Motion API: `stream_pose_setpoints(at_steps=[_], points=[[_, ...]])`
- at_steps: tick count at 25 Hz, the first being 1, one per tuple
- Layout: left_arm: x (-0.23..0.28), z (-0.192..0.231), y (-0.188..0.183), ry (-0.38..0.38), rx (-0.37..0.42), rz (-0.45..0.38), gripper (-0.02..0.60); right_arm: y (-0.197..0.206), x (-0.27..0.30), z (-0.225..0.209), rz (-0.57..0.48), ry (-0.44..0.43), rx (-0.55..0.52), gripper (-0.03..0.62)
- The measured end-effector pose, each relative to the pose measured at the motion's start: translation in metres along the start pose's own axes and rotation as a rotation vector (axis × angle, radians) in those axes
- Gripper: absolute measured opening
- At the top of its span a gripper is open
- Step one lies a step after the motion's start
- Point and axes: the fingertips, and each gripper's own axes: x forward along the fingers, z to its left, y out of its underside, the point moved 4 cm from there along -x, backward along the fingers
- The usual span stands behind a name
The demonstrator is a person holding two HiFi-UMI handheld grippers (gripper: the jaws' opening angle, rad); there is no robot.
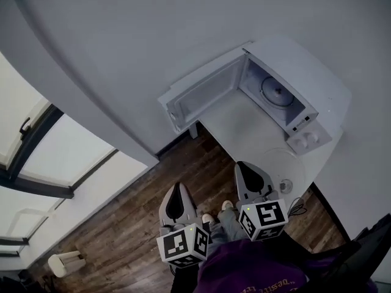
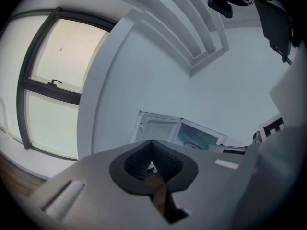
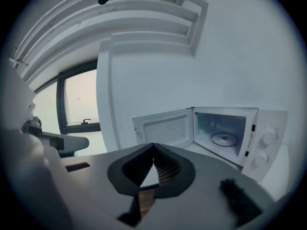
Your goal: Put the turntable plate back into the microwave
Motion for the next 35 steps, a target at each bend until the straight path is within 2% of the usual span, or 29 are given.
stream_pose_setpoints(at_steps=[5, 8, 12, 15, 21, 25, 29, 33, 35], points=[[0.042, -0.035, -0.01, 0.113, 0.064, 0.03, 0.005, -0.008, 0.007, -0.043, -0.022, 0.101, 0.049, 0.001], [0.065, -0.061, -0.014, 0.187, 0.113, 0.063, 0.005, -0.017, 0.007, -0.066, -0.041, 0.133, 0.081, 0.0], [0.095, -0.102, -0.015, 0.272, 0.163, 0.062, 0.005, -0.02, -0.004, -0.105, -0.077, 0.192, 0.108, 0.0], [0.113, -0.142, -0.004, 0.398, 0.2, 0.091, 0.004, -0.012, -0.026, -0.138, -0.086, 0.302, 0.131, 0.0], [0.122, -0.218, 0.021, 0.695, 0.272, 0.2, 0.005, 0.001, -0.082, -0.183, -0.114, 0.565, 0.212, 0.0], [0.124, -0.251, 0.031, 0.854, 0.323, 0.246, 0.005, 0.009, -0.114, -0.191, -0.127, 0.734, 0.252, 0.0], [0.123, -0.265, 0.034, 0.99, 0.349, 0.293, 0.005, 0.022, -0.134, -0.181, -0.116, 0.881, 0.303, 0.0], [0.124, -0.258, 0.035, 1.077, 0.376, 0.339, 0.005, 0.028, -0.138, -0.162, -0.13, 0.967, 0.33, 0.0], [0.125, -0.252, 0.041, 1.116, 0.381, 0.385, 0.005, 0.032, -0.137, -0.155, -0.14, 0.977, 0.365, 0.0]])
